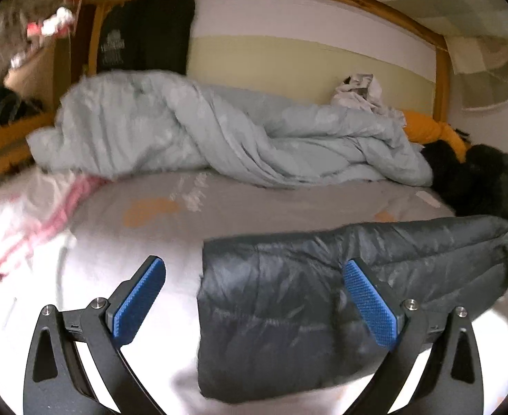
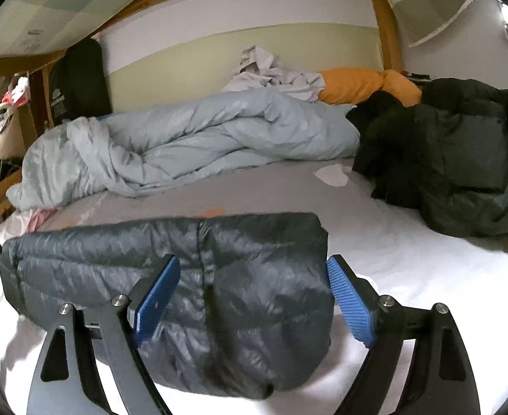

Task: Fold large clothes
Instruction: 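Open both tools and release the folded jacket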

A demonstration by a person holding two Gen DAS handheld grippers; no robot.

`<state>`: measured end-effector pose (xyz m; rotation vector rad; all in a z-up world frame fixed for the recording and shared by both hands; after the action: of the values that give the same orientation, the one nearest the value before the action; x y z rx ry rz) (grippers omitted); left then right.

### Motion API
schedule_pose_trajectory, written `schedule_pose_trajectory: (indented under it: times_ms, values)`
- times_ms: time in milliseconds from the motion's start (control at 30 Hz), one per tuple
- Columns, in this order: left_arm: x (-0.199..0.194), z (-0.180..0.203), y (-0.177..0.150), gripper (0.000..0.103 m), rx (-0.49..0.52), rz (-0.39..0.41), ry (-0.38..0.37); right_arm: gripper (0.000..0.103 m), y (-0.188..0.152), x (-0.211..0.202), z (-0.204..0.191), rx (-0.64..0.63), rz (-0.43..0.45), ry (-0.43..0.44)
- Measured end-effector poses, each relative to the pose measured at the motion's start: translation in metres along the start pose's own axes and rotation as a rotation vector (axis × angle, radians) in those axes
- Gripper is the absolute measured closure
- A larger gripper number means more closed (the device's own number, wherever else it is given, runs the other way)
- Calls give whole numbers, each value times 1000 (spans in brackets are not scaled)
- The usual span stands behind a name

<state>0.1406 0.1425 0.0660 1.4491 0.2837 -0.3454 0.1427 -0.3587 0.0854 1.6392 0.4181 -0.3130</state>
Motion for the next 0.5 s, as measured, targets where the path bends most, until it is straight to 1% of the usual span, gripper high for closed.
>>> schedule_pose_trajectory:
  times_ms: [100,167,233,333,433,500]
  values:
    - [0,-6,-9,0,-56,-84,-32,16,-4,-7,-4,-23,-11,-8]
    - [-5,-8,-18,0,-67,-92,-34,16,-7,-10,-4,-35,-10,-17]
    - [-7,-6,-26,0,-41,-102,-21,16,-10,-11,-4,-39,-11,-27]
    - [-6,-2,-26,0,-10,-96,-10,16,-14,-10,0,-20,-23,-39]
    - [-2,-3,-27,0,-39,-114,-30,16,-20,-12,4,15,-32,-58]
    - [3,-5,-30,0,-52,-136,-29,16,-24,-14,6,20,-35,-65]
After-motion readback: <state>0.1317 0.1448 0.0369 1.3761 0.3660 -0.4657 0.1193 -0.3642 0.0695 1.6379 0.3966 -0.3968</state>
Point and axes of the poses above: each gripper's, at about its wrist camera, not at the fingertips, and x roughly the way its jaws point, z to its right, y to its top, the point moved 2 cm from there along x, roughly the way its jaws point, and after that the axes turned 4 degrees about z, right-handed, at the moved point
